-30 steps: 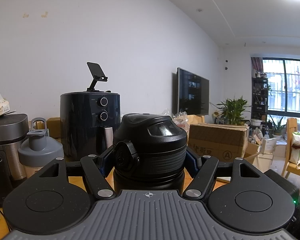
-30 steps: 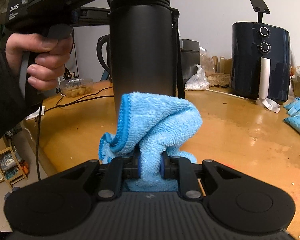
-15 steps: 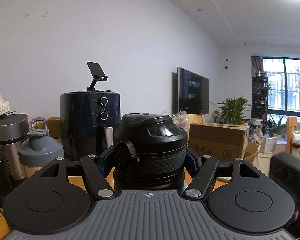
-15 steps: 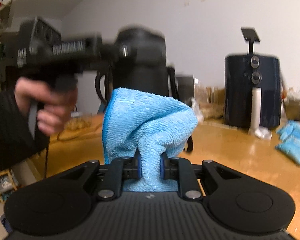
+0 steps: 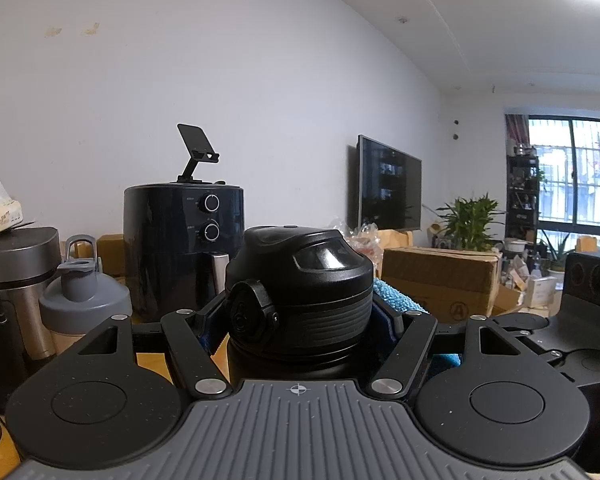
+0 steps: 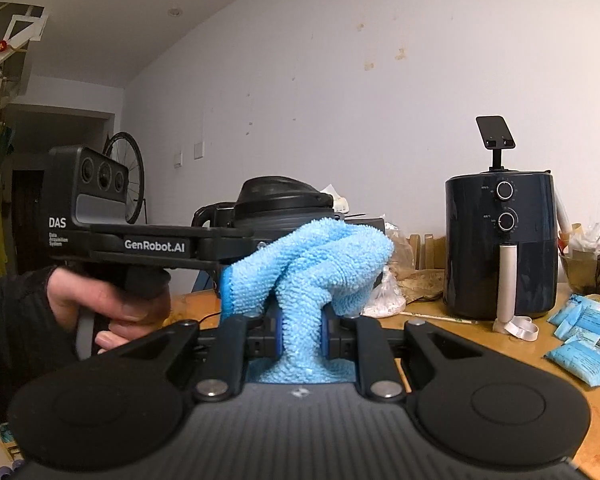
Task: Clean container
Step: 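Wipe the blue towel up and down the bottle side with the right gripper while the left holds it, then turn the bottle with the left gripper while the right gripper holds the towel against it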
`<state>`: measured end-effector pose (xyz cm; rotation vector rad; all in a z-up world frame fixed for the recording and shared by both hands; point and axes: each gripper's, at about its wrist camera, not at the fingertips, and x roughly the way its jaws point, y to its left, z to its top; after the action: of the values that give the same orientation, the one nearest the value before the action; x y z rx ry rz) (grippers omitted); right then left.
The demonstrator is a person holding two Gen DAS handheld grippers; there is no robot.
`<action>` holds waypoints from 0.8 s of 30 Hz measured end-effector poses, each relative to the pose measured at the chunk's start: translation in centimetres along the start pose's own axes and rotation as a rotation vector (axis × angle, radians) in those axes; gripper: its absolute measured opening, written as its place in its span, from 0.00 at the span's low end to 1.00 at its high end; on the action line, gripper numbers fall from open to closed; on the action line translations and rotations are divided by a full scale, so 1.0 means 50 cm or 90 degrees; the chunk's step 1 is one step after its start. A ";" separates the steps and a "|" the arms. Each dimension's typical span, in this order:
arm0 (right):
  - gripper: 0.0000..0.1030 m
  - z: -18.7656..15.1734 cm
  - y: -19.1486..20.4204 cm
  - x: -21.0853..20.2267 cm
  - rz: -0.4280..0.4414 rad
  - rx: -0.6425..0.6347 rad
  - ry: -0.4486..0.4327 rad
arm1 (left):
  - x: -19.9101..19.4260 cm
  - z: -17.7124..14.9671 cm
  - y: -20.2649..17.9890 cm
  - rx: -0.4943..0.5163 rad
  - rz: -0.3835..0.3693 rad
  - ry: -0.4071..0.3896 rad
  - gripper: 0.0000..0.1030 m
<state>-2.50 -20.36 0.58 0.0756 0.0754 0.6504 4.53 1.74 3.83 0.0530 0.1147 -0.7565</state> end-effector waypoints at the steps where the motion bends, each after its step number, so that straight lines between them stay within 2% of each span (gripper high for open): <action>1: 0.12 -0.001 0.000 -0.002 0.000 0.000 0.000 | 0.000 0.000 -0.002 0.003 -0.001 0.000 0.66; 12: 0.11 -0.013 -0.003 -0.042 -0.005 0.001 -0.006 | -0.001 -0.002 -0.001 0.005 -0.001 -0.002 0.66; 24: 0.12 -0.023 -0.026 -0.146 -0.040 0.007 -0.021 | -0.003 -0.002 -0.004 0.005 0.001 -0.006 0.66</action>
<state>-7.60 -25.78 -0.35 0.0947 0.0487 0.5858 4.29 1.72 3.72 0.0571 0.1034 -0.7549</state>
